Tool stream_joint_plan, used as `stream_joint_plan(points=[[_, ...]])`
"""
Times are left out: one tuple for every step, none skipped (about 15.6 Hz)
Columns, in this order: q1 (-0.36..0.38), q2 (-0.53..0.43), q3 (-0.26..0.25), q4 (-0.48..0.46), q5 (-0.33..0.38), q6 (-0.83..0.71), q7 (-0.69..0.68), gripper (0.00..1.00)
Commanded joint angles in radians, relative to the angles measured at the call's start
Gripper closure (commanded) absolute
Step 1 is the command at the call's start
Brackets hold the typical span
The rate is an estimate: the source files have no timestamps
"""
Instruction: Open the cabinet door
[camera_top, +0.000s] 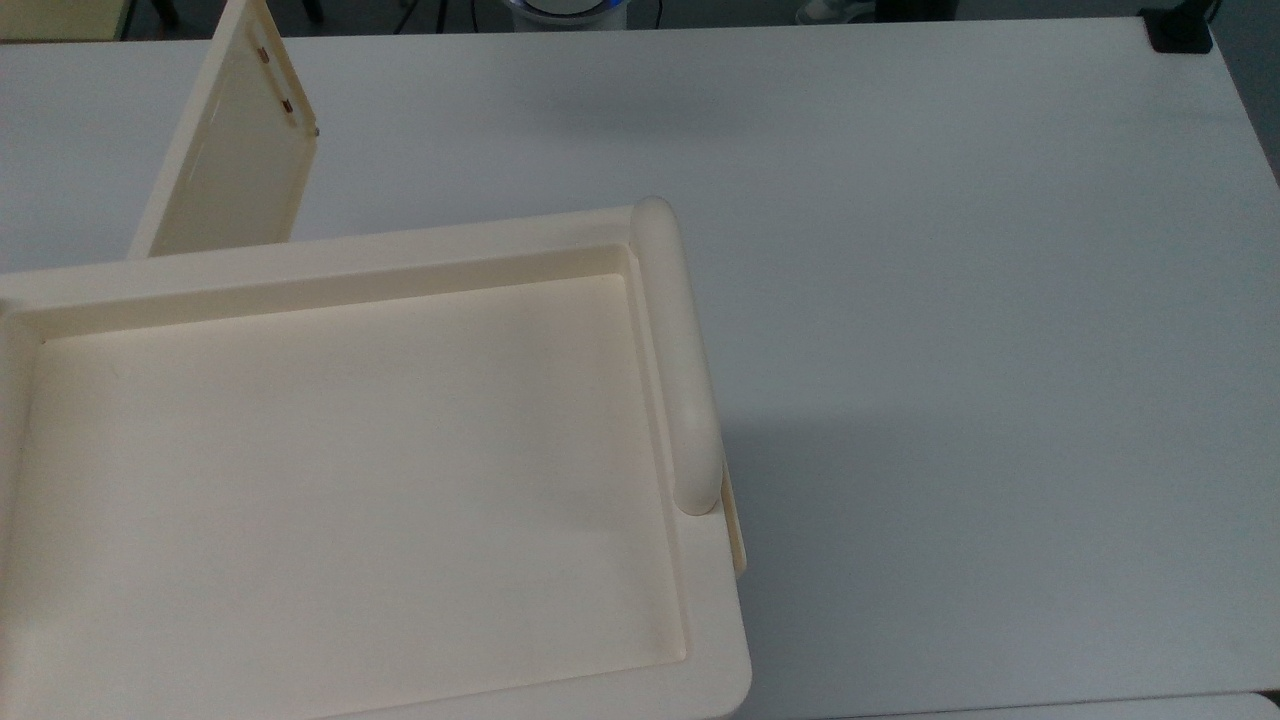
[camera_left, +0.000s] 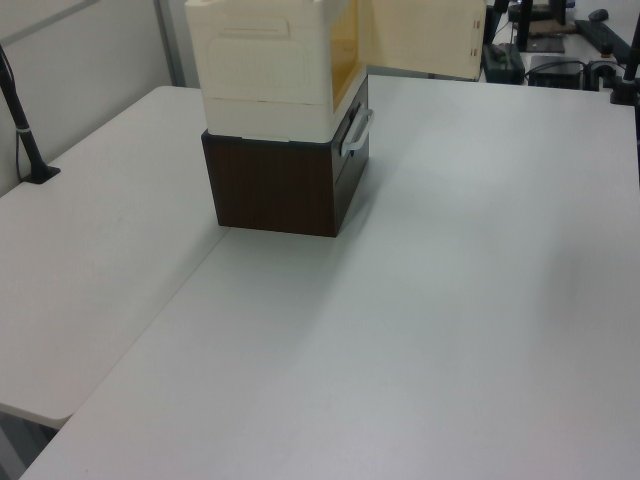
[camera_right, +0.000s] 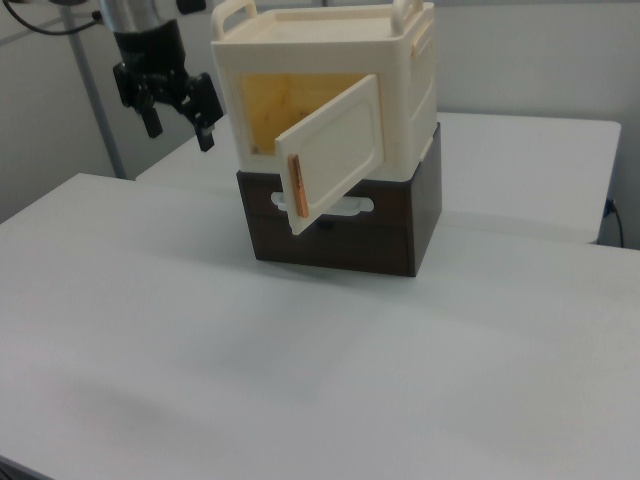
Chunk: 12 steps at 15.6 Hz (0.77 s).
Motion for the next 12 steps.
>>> stream_joint_plan(points=[[0.023, 0.032, 0.030, -0.028, -0.014, 0.032, 0.049, 0.00], [0.023, 0.052, 0.033, -0.030, -0.016, 0.056, 0.049, 0.00], [0.023, 0.067, 0.033, -0.034, -0.020, 0.076, 0.047, 0.00], [0.020, 0.076, 0.033, -0.036, -0.034, 0.086, 0.038, 0.00], [0.020, 0.084, 0.033, -0.037, -0.040, 0.090, 0.033, 0.00], [0.020, 0.084, 0.033, -0.039, -0.043, 0.095, 0.035, 0.00], [0.019, 0.084, 0.033, -0.037, -0.043, 0.095, 0.036, 0.00], [0.016, 0.084, 0.033, -0.037, -0.043, 0.098, 0.035, 0.00], [0.014, 0.084, 0.033, -0.037, -0.043, 0.109, 0.035, 0.00], [0.014, 0.084, 0.033, -0.039, -0.043, 0.121, 0.036, 0.00], [0.014, 0.084, 0.033, -0.042, -0.043, 0.129, 0.041, 0.00], [0.014, 0.084, 0.033, -0.043, -0.043, 0.130, 0.041, 0.00]])
